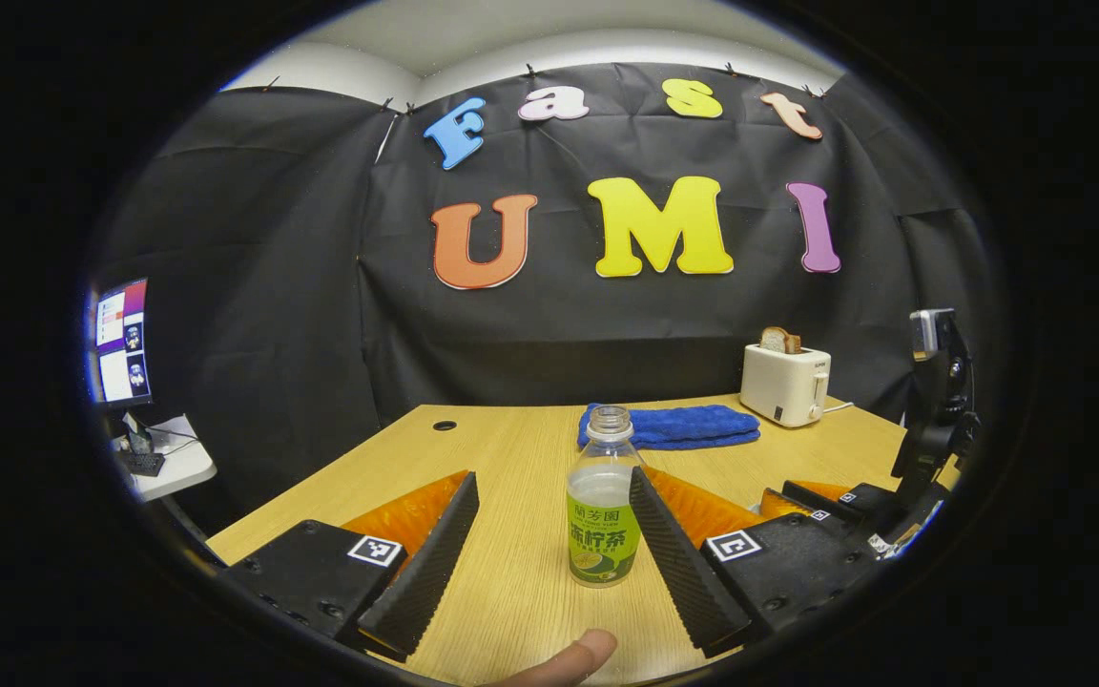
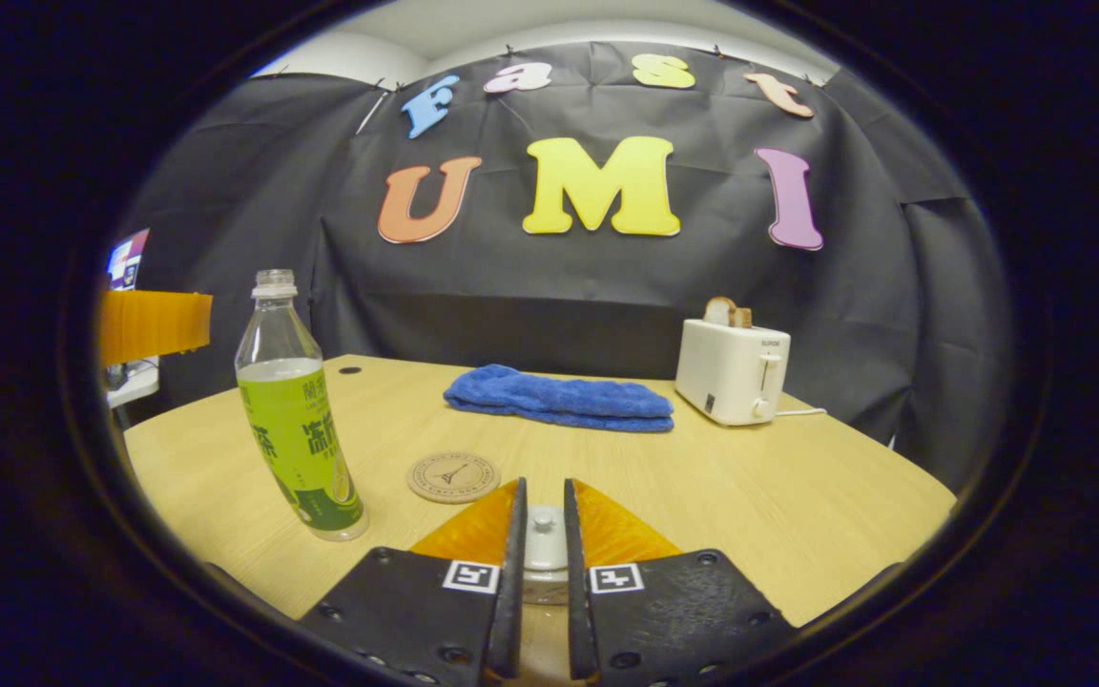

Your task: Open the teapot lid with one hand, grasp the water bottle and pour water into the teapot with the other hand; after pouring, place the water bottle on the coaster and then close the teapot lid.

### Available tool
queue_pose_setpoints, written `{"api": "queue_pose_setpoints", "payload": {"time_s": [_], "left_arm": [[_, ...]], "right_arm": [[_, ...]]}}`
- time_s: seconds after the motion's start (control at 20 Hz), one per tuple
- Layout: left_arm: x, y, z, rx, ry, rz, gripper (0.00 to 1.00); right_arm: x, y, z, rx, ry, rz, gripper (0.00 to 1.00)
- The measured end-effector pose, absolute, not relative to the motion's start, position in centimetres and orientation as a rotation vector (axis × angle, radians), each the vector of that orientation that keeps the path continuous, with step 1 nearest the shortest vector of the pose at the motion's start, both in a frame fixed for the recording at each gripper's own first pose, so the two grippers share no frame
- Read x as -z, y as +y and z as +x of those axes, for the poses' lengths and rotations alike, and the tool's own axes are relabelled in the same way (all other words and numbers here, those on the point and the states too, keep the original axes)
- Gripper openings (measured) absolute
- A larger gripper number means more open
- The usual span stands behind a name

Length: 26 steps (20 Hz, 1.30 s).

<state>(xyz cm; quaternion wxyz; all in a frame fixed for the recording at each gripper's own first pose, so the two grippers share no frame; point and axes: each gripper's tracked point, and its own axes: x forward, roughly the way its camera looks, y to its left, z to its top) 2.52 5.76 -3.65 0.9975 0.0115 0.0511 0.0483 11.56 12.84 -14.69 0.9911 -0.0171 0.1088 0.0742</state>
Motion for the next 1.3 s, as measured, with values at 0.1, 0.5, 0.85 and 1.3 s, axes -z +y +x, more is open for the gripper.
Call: {"api": "queue_pose_setpoints", "payload": {"time_s": [0.1,0.5,0.85,1.3], "left_arm": [[3.7,6.0,2.5,-0.1,0.107,0.018,0.99],[3.7,6.0,2.4,-0.105,0.108,0.013,0.99],[3.5,5.8,2.5,-0.089,0.101,-0.008,0.99],[4.5,3.9,3.5,-0.004,0.107,-0.058,0.99]], "right_arm": [[14.6,13.0,11.9,-0.169,0.211,-0.037,0.18],[14.2,12.6,12.2,-0.152,0.176,-0.06,0.0],[9.1,11.3,11.4,-0.142,0.095,-0.023,0.0],[5.1,6.5,9.8,-0.141,0.029,0.001,0.0]]}}
